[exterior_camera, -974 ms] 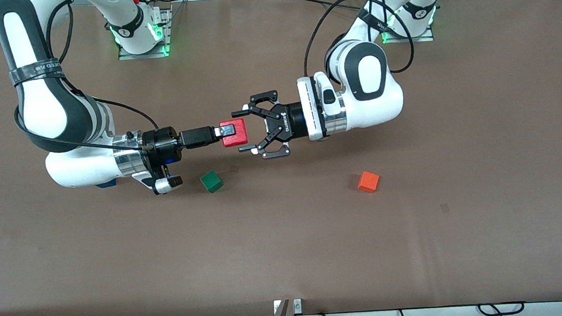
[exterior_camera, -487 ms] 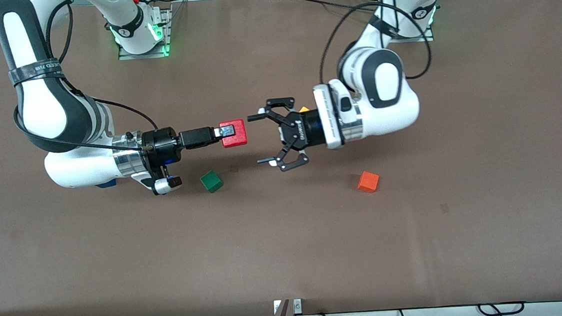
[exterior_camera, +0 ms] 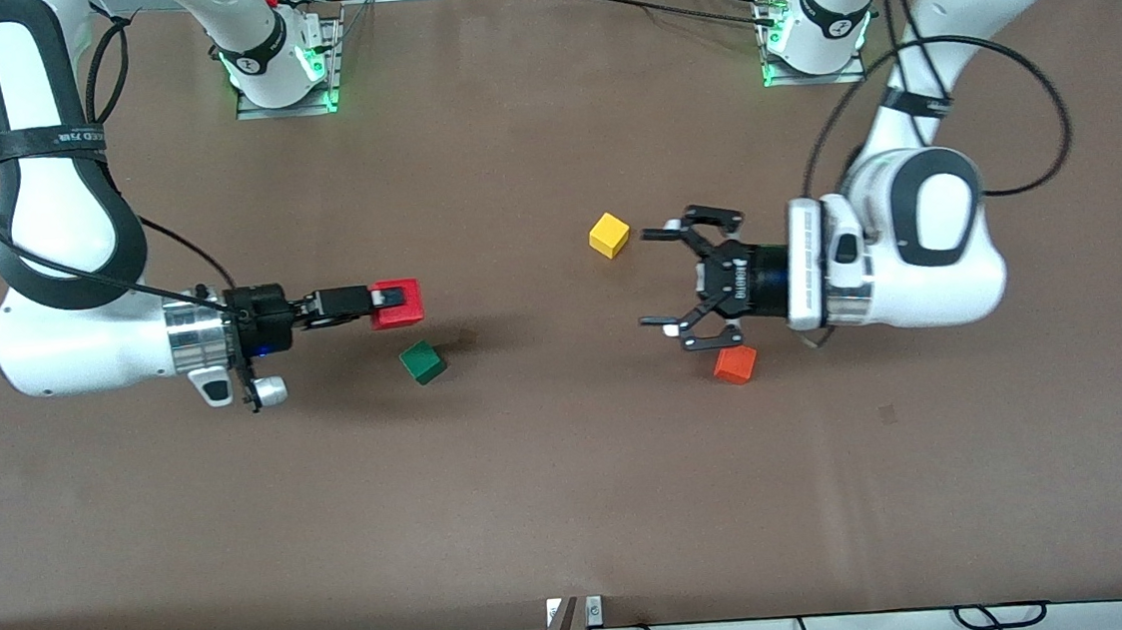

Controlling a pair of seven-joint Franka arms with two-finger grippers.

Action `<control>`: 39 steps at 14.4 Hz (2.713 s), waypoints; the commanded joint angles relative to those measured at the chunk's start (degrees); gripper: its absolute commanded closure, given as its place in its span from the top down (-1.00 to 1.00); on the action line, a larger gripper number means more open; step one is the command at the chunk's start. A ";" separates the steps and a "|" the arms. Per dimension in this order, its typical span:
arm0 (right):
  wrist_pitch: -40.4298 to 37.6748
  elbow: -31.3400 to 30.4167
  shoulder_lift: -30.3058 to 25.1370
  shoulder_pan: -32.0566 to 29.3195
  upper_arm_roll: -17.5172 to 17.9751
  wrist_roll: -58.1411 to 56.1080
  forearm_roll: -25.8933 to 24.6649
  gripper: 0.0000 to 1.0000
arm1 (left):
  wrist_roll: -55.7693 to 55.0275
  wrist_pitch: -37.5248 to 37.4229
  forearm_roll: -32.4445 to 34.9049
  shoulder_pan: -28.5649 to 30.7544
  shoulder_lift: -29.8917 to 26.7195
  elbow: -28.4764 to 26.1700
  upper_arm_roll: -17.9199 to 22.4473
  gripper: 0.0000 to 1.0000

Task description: Pass red block to right arm, stack on blue

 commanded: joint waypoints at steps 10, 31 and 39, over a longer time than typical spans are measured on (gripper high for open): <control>19.60 -18.99 -9.76 -3.50 -4.87 -0.29 -49.99 -1.00 | -46.65 -14.59 45.91 6.79 7.03 12.52 1.73 1.00; 46.36 -35.31 -10.14 -7.72 -4.78 0.25 -60.30 -1.00 | -108.16 -3.26 84.09 5.55 -29.18 -2.66 6.31 1.00; 43.21 -31.88 -7.86 -7.72 -4.43 -0.02 -59.69 -1.00 | -106.04 -5.35 84.34 4.15 -30.24 -2.40 6.48 1.00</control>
